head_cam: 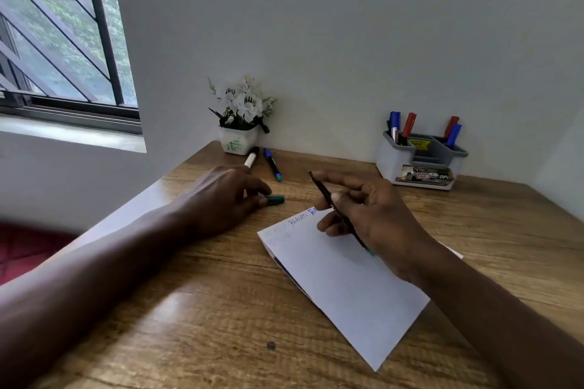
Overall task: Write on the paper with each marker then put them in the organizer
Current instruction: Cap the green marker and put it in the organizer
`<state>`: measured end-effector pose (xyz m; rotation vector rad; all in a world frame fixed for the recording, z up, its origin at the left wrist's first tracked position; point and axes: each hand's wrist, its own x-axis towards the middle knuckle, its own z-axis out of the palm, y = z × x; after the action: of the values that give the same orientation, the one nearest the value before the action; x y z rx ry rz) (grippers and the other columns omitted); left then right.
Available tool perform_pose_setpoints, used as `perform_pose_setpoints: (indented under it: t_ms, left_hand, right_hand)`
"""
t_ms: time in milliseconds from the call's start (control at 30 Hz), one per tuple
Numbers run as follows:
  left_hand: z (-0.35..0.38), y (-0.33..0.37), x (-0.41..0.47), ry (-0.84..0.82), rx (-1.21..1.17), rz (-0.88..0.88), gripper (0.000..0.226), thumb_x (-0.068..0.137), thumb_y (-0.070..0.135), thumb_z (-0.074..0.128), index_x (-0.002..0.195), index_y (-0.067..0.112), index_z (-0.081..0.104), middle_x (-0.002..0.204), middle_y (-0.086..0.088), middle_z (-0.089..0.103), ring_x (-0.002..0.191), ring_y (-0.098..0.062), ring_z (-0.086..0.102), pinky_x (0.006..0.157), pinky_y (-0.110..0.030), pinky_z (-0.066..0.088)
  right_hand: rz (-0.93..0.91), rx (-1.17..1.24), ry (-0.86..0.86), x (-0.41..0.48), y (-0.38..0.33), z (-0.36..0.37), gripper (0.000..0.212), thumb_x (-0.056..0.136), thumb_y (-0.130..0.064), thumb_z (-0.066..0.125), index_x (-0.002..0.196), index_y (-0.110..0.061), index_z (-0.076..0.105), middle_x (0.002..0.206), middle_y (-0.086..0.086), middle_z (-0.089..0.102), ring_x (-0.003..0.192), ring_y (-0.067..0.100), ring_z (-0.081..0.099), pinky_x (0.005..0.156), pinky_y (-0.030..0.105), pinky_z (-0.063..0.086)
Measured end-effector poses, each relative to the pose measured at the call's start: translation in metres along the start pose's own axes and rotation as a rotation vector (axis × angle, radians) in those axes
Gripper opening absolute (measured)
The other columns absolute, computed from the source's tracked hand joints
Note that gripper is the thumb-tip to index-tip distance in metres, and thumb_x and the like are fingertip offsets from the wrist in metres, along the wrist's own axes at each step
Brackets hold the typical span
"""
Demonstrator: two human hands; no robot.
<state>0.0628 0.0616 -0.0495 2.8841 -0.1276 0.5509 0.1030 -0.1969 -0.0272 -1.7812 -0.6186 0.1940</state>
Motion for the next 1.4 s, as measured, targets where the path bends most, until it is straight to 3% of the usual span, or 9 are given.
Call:
perform_pose_setpoints:
  t_ms: [133,233,300,433,533,667,967,1167,1400]
  left_hand:
    - [-0.002,0.006,0.0,0.015,-0.034,-0.037,0.033,0.092,0.057,0.059,0.116,0.037,0.068,0.09,0.021,0.059,0.082,-0.001,0.061,0.074,-0.031,0.054]
    - [-0.002,0.009,-0.005,0.005,-0.14,-0.075,0.054,0.085,0.076,0.049,0.125,0.042,0.059,0.111,0.017,0.062,0.098,-0.001,0.061,0.084,-0.034,0.055]
    - [-0.004,0.013,-0.01,-0.046,-0.169,-0.117,0.075,0.077,0.088,0.042,0.135,0.042,0.052,0.126,0.011,0.058,0.113,-0.008,0.058,0.095,-0.038,0.051]
    - [-0.009,0.026,-0.011,-0.246,-0.117,-0.177,0.099,0.077,0.088,0.043,0.156,0.029,0.031,0.161,0.005,0.031,0.142,-0.016,0.038,0.112,-0.036,0.034]
    - [-0.01,0.031,-0.01,-0.328,-0.07,-0.188,0.102,0.078,0.083,0.043,0.16,0.025,0.021,0.167,0.007,0.018,0.149,-0.015,0.026,0.118,-0.033,0.024]
    - [-0.012,0.032,-0.01,-0.373,-0.02,-0.17,0.096,0.084,0.08,0.044,0.16,0.028,0.018,0.168,0.009,0.014,0.151,-0.012,0.021,0.121,-0.034,0.017]
    - [-0.01,0.027,-0.008,-0.431,-0.013,-0.158,0.102,0.075,0.086,0.036,0.16,0.032,0.016,0.168,0.008,0.01,0.153,-0.014,0.015,0.123,-0.038,0.011]
    - [-0.012,0.028,-0.008,-0.438,-0.017,-0.155,0.105,0.072,0.087,0.033,0.16,0.032,0.017,0.169,0.008,0.01,0.153,-0.015,0.016,0.123,-0.039,0.012]
    - [-0.01,0.025,-0.007,-0.425,-0.016,-0.144,0.098,0.08,0.084,0.04,0.16,0.031,0.02,0.168,0.006,0.013,0.152,-0.017,0.018,0.122,-0.041,0.016]
  right_hand:
    - [0.171,0.219,-0.08,0.0,-0.001,0.001,0.033,0.104,-0.003,0.045,0.114,-0.017,0.074,0.107,0.018,0.074,0.082,0.029,0.078,0.071,0.032,0.065]
    - [0.223,0.566,-0.185,0.002,-0.001,-0.001,0.037,0.1,0.006,0.04,0.121,-0.005,0.069,0.105,0.02,0.075,0.093,0.033,0.076,0.078,0.034,0.064]
    - [0.156,0.675,-0.198,0.002,-0.001,-0.002,0.036,0.091,0.006,0.054,0.123,-0.004,0.066,0.105,0.016,0.076,0.095,0.028,0.075,0.081,0.033,0.063]
    - [0.091,0.485,-0.137,0.003,0.005,0.001,0.029,0.08,-0.03,0.077,0.103,-0.015,0.068,0.083,0.005,0.071,0.082,0.021,0.07,0.068,0.031,0.06]
    - [0.102,0.377,-0.135,0.001,0.005,0.005,0.036,0.087,-0.049,0.066,0.089,-0.013,0.062,0.069,0.007,0.062,0.068,0.02,0.063,0.064,0.033,0.054]
    - [0.053,0.175,-0.174,-0.002,0.004,0.005,0.027,0.1,-0.029,0.052,0.097,-0.01,0.07,0.076,0.013,0.071,0.07,0.024,0.065,0.062,0.032,0.053]
    - [0.071,-0.113,-0.293,-0.004,-0.001,0.005,0.015,0.091,0.0,0.067,0.103,-0.006,0.074,0.086,0.012,0.079,0.08,0.021,0.076,0.069,0.027,0.061]
    - [0.039,-0.15,-0.18,-0.004,0.002,0.016,0.002,0.087,-0.006,0.072,0.086,-0.007,0.073,0.072,0.009,0.076,0.062,0.015,0.069,0.056,0.024,0.056]
    - [-0.063,-0.275,-0.121,-0.001,0.001,0.027,0.01,0.083,-0.016,0.073,0.075,-0.012,0.069,0.053,-0.001,0.065,0.048,0.004,0.058,0.049,0.017,0.045]
